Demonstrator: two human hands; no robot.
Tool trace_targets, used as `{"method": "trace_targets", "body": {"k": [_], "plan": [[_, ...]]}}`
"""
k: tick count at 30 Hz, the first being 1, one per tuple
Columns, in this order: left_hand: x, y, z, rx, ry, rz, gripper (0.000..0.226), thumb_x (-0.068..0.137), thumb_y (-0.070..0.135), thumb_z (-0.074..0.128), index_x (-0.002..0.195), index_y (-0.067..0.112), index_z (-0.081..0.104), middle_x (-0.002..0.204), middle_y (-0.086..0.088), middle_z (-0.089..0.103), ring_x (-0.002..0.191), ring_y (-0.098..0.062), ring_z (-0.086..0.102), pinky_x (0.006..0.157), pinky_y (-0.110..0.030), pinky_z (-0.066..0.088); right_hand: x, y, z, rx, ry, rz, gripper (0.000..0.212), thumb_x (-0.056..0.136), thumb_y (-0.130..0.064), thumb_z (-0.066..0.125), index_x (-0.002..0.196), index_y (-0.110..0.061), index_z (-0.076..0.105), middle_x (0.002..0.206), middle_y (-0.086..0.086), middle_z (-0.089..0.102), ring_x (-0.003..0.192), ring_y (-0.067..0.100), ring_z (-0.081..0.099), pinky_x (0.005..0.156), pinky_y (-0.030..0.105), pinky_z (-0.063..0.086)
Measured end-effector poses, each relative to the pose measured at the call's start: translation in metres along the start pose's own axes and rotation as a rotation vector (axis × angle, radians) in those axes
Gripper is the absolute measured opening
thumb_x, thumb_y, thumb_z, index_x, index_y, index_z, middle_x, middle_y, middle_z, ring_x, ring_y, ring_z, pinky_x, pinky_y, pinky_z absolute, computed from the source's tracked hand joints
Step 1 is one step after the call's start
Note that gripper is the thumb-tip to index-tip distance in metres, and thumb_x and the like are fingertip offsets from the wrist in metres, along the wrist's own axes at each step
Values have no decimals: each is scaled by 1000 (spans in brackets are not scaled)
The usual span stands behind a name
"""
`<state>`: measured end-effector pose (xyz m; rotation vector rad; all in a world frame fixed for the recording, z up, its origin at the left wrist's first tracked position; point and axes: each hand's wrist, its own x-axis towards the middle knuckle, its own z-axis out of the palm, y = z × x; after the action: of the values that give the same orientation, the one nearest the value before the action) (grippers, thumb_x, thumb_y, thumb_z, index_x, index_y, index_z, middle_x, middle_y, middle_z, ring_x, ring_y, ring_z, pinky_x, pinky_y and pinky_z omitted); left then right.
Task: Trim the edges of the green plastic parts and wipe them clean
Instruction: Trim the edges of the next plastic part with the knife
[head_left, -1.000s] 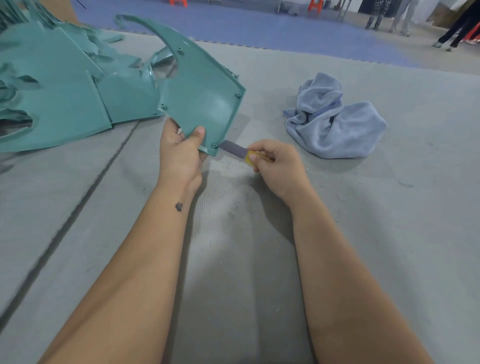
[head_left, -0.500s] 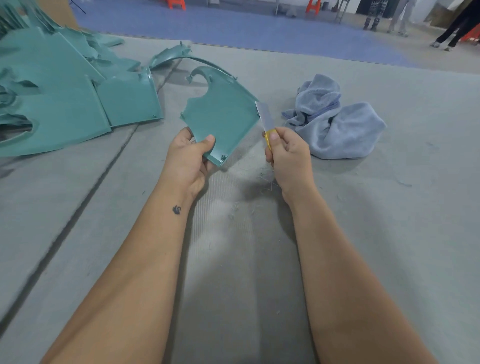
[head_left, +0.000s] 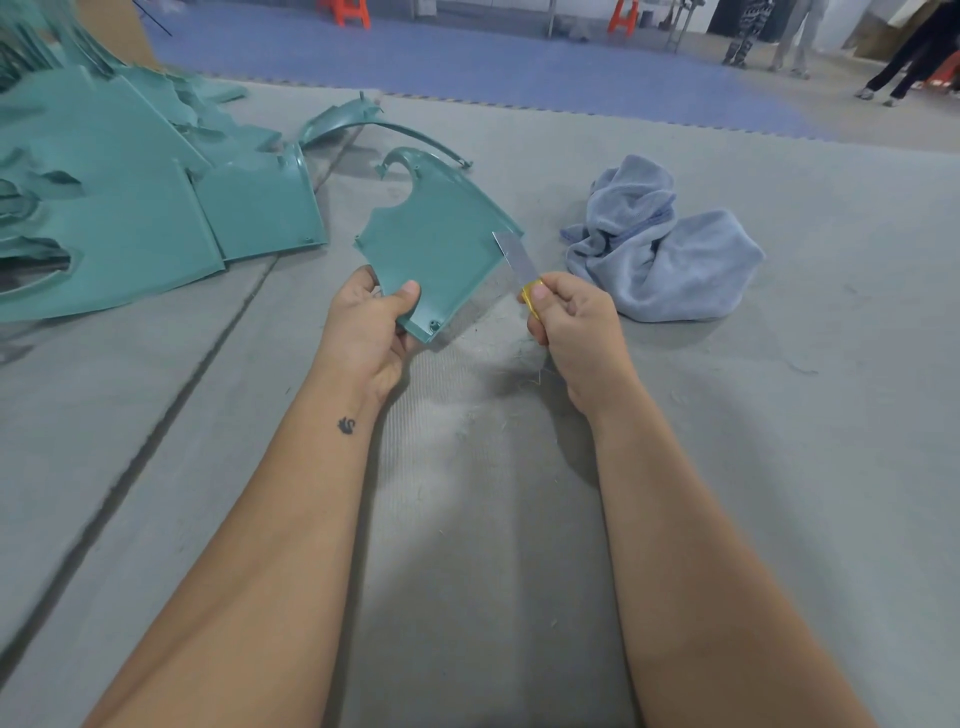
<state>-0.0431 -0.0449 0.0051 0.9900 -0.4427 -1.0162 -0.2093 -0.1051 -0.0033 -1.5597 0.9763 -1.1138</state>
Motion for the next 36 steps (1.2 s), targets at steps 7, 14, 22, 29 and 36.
{"method": "trace_targets", "body": {"k": [7,14,22,29,36], "plan": [[2,1,1,-82,18,9,26,96,-8,44,101,14,57,90,-1,72,73,-15,72,59,-33,60,-6,-3,3,-198,-222,14,28,97,-9,53,73,-20,64,52,-7,41,53,11,32,55,26,28],[7,1,-1,-193,54,31,26,96,-10,43,103,11,57,100,-6,68,80,-17,70,70,-31,60,-12,-9,5,-254,-275,-5,26,93,-11,57,72,-24,65,54,-1,47,53,12,40,58,27,36],[5,6,-3,-261,-3,89,32,97,-8,43,109,17,58,100,-1,71,87,-15,71,69,-29,58,-7,-12,3,-804,95,-45,23,94,-28,51,90,-24,74,91,-5,71,96,22,58,86,34,42],[-6,3,7,-108,-224,-40,32,95,-9,41,109,14,58,97,-4,73,81,-17,72,64,-28,59,-8,-26,11,106,82,-2,20,98,-35,53,87,-30,69,76,-20,66,62,-1,56,64,17,42],[-10,1,9,-54,-259,-86,33,96,-9,40,112,14,58,100,-7,72,83,-19,72,64,-29,60,-8,-24,11,222,113,-31,19,97,-27,58,81,-22,67,62,-13,62,51,4,51,53,13,43]]}}
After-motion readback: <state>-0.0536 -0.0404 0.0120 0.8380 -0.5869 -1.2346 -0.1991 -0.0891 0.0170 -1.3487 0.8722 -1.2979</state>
